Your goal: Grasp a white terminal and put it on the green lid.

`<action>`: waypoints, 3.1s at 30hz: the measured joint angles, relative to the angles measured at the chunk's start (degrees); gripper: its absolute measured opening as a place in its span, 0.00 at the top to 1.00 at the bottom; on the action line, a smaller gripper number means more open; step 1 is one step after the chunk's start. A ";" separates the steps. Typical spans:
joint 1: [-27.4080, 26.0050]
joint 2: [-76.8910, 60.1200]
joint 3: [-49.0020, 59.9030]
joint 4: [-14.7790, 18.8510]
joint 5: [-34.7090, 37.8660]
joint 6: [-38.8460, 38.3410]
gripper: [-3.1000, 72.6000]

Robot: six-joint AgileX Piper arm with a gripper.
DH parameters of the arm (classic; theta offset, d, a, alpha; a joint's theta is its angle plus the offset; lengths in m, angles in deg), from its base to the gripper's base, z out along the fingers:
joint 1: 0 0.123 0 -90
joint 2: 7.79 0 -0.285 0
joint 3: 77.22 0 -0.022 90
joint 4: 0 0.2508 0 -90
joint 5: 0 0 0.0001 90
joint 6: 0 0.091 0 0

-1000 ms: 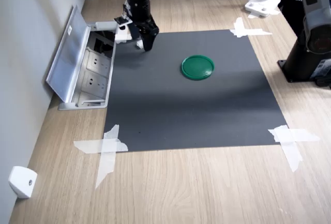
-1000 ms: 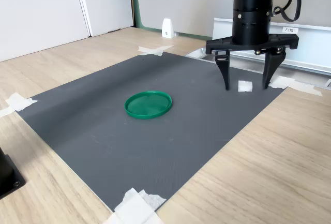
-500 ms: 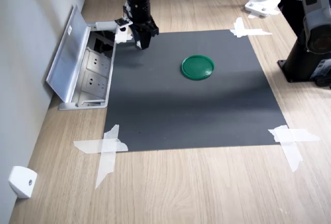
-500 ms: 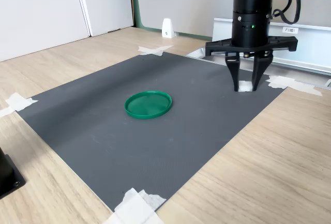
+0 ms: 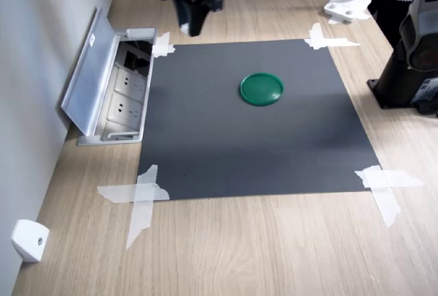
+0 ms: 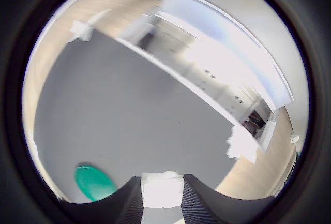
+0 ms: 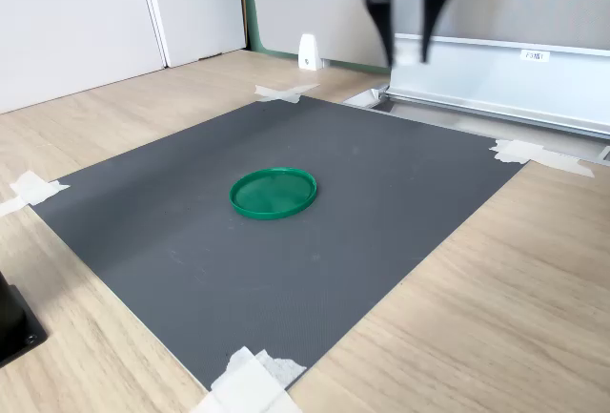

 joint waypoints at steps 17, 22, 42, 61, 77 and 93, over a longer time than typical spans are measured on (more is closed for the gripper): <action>2.89 -17.73 35.85 -3.09 -15.66 -0.23 0.60; 3.43 -16.95 37.45 -3.08 -20.11 -0.23 0.60; 4.71 -9.60 37.49 -5.52 -21.91 1.30 0.60; 4.71 -21.01 37.49 0.11 -22.68 4.78 0.17; 4.71 -60.33 40.65 2.60 -35.08 35.55 0.96; 4.71 -86.46 64.29 1.90 -36.80 43.30 0.97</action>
